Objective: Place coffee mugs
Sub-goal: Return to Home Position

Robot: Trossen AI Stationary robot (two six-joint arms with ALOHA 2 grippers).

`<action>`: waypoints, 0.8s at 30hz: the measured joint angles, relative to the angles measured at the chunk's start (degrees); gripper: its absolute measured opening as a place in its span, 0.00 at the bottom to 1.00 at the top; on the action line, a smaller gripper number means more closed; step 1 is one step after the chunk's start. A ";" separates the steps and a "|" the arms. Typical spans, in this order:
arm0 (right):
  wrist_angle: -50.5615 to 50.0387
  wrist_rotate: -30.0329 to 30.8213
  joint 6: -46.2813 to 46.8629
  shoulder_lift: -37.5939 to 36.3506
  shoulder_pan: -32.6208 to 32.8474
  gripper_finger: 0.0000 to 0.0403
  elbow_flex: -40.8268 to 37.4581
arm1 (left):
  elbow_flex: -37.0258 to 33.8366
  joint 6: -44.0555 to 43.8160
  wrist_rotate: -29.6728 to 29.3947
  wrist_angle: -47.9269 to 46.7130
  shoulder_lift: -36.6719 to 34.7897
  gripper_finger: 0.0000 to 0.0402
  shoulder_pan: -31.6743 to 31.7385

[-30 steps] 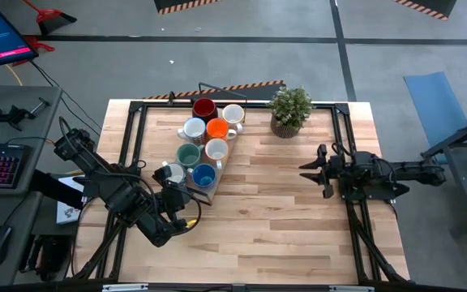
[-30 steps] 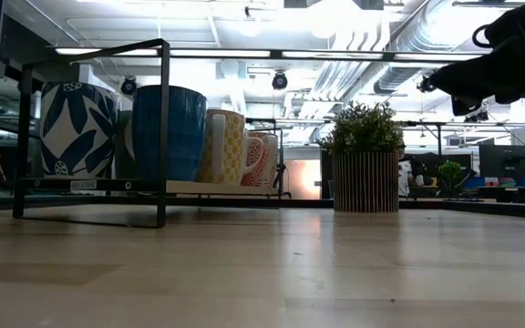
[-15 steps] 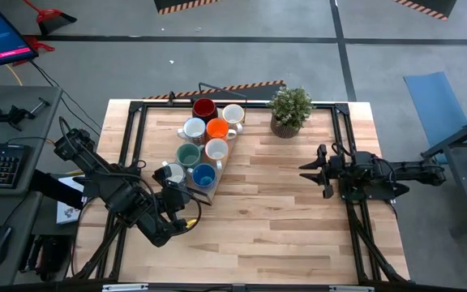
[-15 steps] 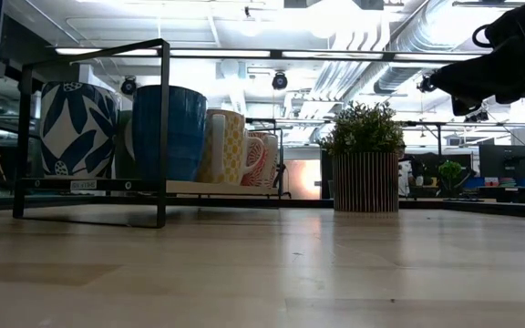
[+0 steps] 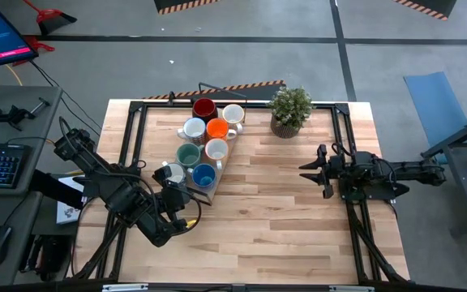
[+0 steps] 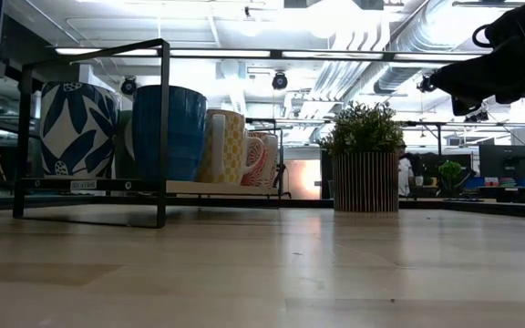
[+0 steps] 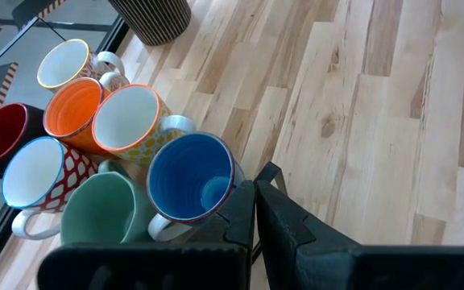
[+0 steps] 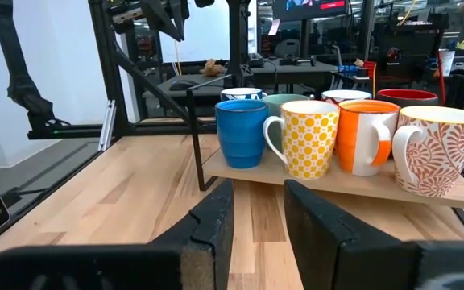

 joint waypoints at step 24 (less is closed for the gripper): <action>-0.01 0.01 0.00 0.00 0.02 0.23 0.00 | -0.74 33.43 -7.02 44.69 -5.67 0.02 6.52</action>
